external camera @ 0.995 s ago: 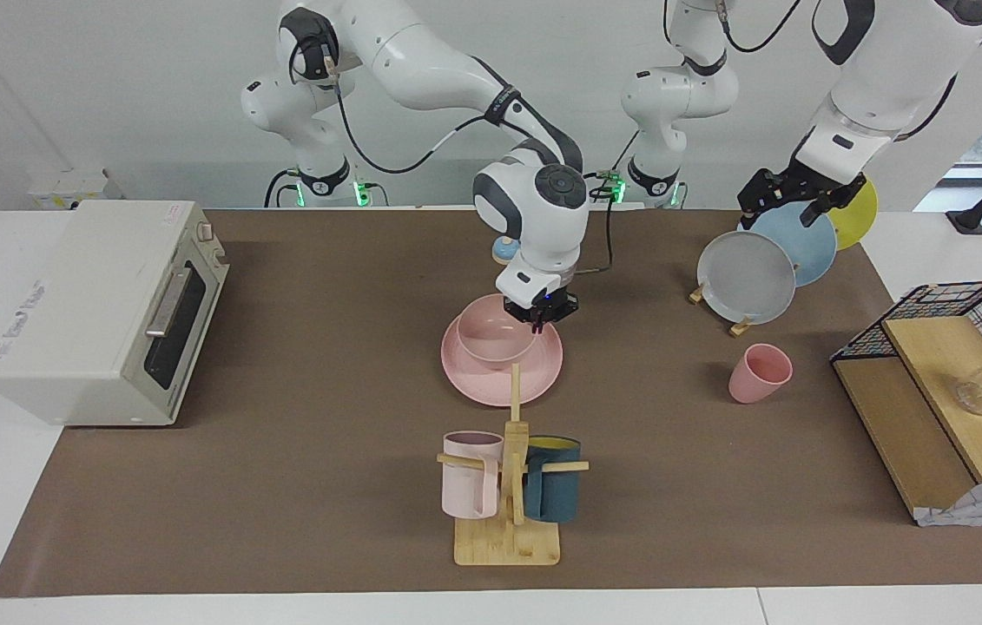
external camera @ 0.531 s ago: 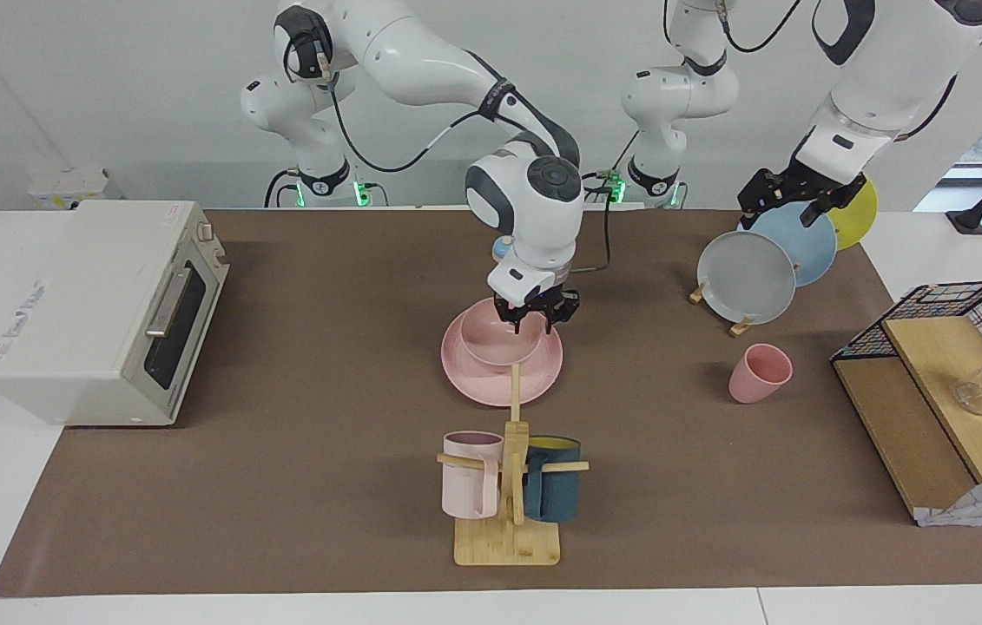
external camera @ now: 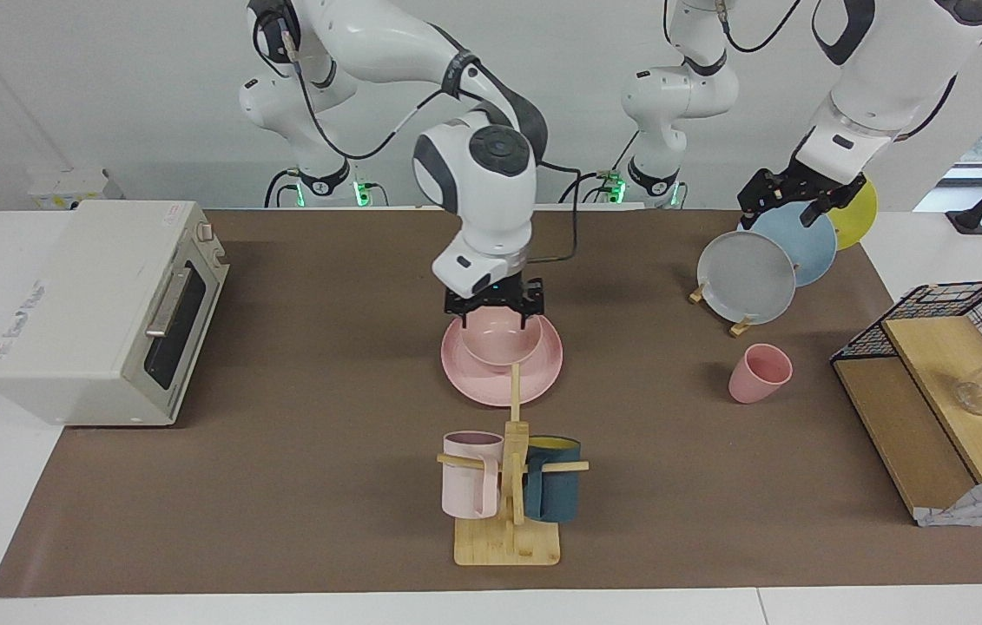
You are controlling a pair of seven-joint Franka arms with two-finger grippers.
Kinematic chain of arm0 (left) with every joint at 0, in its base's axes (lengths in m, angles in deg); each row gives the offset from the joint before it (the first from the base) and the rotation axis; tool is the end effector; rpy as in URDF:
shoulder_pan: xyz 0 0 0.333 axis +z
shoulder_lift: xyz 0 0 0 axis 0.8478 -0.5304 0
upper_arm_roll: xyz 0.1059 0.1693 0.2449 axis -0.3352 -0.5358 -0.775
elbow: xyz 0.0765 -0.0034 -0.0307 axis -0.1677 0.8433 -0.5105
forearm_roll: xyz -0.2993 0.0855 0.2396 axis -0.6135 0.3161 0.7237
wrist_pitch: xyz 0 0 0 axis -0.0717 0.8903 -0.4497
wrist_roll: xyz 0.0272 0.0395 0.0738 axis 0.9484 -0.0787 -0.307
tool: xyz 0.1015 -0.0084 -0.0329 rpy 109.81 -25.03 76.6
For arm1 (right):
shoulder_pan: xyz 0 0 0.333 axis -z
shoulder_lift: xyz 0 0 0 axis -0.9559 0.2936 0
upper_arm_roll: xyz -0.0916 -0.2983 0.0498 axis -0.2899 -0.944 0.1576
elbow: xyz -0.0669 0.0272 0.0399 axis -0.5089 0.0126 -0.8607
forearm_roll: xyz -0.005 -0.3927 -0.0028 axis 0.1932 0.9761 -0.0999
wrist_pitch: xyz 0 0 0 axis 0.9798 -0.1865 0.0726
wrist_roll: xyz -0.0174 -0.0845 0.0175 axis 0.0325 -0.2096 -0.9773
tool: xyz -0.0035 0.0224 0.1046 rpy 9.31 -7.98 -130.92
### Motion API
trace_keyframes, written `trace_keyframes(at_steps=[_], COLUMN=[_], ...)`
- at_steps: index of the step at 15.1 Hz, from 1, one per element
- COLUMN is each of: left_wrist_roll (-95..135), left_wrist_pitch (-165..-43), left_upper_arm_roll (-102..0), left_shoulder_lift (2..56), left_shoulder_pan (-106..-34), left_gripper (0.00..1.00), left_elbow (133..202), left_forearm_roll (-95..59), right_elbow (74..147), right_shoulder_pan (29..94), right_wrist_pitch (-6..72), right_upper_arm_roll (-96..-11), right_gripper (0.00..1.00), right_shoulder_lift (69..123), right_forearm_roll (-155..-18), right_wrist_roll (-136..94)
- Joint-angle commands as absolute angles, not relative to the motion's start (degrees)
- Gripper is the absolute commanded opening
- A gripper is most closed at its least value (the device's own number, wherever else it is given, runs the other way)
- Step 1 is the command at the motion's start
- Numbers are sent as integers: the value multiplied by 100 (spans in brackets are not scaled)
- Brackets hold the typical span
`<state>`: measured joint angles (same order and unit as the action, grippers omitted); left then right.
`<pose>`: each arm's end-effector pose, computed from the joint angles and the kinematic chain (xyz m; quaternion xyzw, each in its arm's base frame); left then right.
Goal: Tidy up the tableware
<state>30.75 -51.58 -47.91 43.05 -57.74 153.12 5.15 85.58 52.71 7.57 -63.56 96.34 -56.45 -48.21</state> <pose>0.5210 -0.0580 0.6154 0.9988 -0.0096 -0.0475 0.0088 0.6054 0.1945 0.5588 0.9996 -0.0156 -0.0203 0.0070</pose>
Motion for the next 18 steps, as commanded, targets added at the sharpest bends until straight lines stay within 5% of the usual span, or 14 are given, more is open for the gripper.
trace_keyframes(at_steps=[1,6,11,18], left_wrist_roll=[3049,3049,3049,3040], left_wrist_pitch=[-5203,-5203,-5203,-5116], left_upper_arm_roll=[-4755,-4747,-4747,-4755], left_shoulder_lift=[4377,4377,4377,4386], left_shoulder_pan=[-5709,-5709,-5709,-5700], left_gripper=[100,100,100,100], left_elbow=[15381,15381,15381,15390], left_forearm_roll=[450,450,450,450], right_elbow=[8819,9081,9968,10120], right_shoulder_pan=[5831,6221,6352,6519], right_wrist_pitch=[412,-310,-47,41], right_upper_arm_roll=[-6258,-6713,-6847,-6996], right_gripper=[100,100,100,100], right_shoulder_lift=[8948,8516,8033,7926], right_forearm_roll=[-5650,-5588,-5588,-5562], right_wrist_roll=[-4323,-3339,-3048,-2969])
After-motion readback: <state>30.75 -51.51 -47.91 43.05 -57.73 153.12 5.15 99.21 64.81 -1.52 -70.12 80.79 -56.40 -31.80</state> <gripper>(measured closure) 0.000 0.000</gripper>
